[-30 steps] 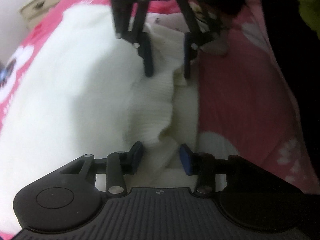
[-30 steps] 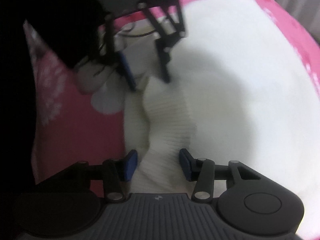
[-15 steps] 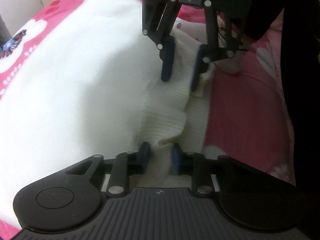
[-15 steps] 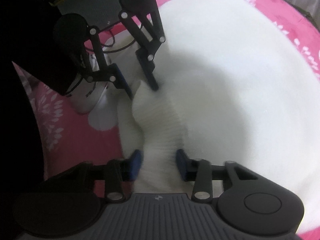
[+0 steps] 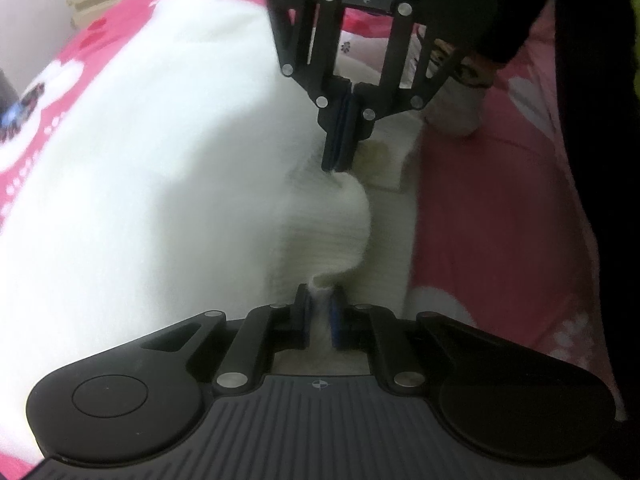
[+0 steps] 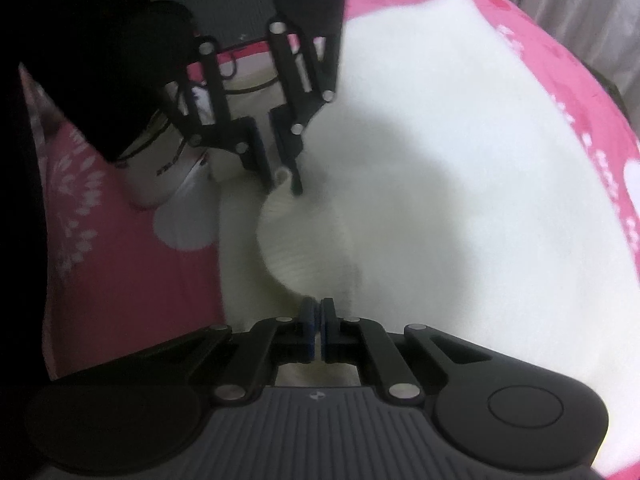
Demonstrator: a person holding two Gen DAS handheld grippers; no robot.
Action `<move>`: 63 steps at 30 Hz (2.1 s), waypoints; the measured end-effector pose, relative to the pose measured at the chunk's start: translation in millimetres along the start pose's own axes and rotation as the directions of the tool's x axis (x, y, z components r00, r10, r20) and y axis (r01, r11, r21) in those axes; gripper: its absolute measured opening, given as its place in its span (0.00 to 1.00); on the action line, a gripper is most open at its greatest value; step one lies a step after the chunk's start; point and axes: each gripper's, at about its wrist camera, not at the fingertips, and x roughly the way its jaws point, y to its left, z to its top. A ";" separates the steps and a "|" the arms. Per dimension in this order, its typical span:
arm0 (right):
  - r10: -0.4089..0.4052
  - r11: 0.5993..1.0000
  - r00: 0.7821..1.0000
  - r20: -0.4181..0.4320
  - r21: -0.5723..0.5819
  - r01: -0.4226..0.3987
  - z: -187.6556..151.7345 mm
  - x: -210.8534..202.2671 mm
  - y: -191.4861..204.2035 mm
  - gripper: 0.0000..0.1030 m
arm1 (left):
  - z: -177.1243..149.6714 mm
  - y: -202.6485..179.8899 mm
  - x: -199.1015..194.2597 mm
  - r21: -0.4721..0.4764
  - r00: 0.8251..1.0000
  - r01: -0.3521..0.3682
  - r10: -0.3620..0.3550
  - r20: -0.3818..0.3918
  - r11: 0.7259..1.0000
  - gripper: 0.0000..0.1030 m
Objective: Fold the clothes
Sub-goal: 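Pinch the folded sweater edge with the left gripper while the right gripper pinches beside it, then open both grippers and lift them away from the sweater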
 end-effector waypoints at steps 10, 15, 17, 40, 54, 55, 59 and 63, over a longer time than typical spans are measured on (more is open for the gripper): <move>0.157 0.984 0.988 0.006 0.086 -0.157 -3.3 -14.1 -6.9 0.02 | 0.8 -6.8 -8.8 0.037 0.999 0.041 -0.041 -0.003 0.998 0.06; 0.173 0.980 0.985 -0.002 0.099 -0.172 -7.5 -16.5 -7.0 0.02 | -3.6 -9.3 -18.4 0.022 0.998 0.056 -0.056 0.004 0.998 0.06; 0.175 0.979 0.985 0.001 0.102 -0.174 -7.4 -19.8 -9.4 0.02 | -5.4 -8.9 -21.3 0.006 0.998 0.061 -0.061 0.011 0.998 0.06; 0.301 0.941 0.953 -0.035 0.170 -0.292 -19.5 0.2 -20.7 0.02 | -10.0 -0.4 -19.7 0.011 0.985 0.165 -0.164 -0.060 0.986 0.02; 0.270 0.871 0.944 0.187 0.370 -0.323 -22.5 -56.8 -85.4 0.24 | -8.1 43.5 -86.7 -0.289 1.000 0.012 -0.017 -0.014 0.957 0.40; 0.210 0.868 0.950 0.231 0.404 -0.290 -24.5 -69.9 -97.4 0.26 | -11.6 55.4 -98.5 -0.343 0.999 -0.022 0.029 0.016 0.939 0.41; -0.086 0.789 0.948 0.307 0.602 -0.123 -44.9 -99.7 -136.8 0.26 | -32.4 97.4 -118.4 -0.575 0.960 -0.135 0.250 0.124 0.807 0.48; -0.312 0.677 0.942 0.127 0.725 0.126 -73.5 -77.5 -152.2 0.30 | -64.3 120.9 -73.8 -0.697 0.918 -0.283 0.397 0.002 0.659 0.50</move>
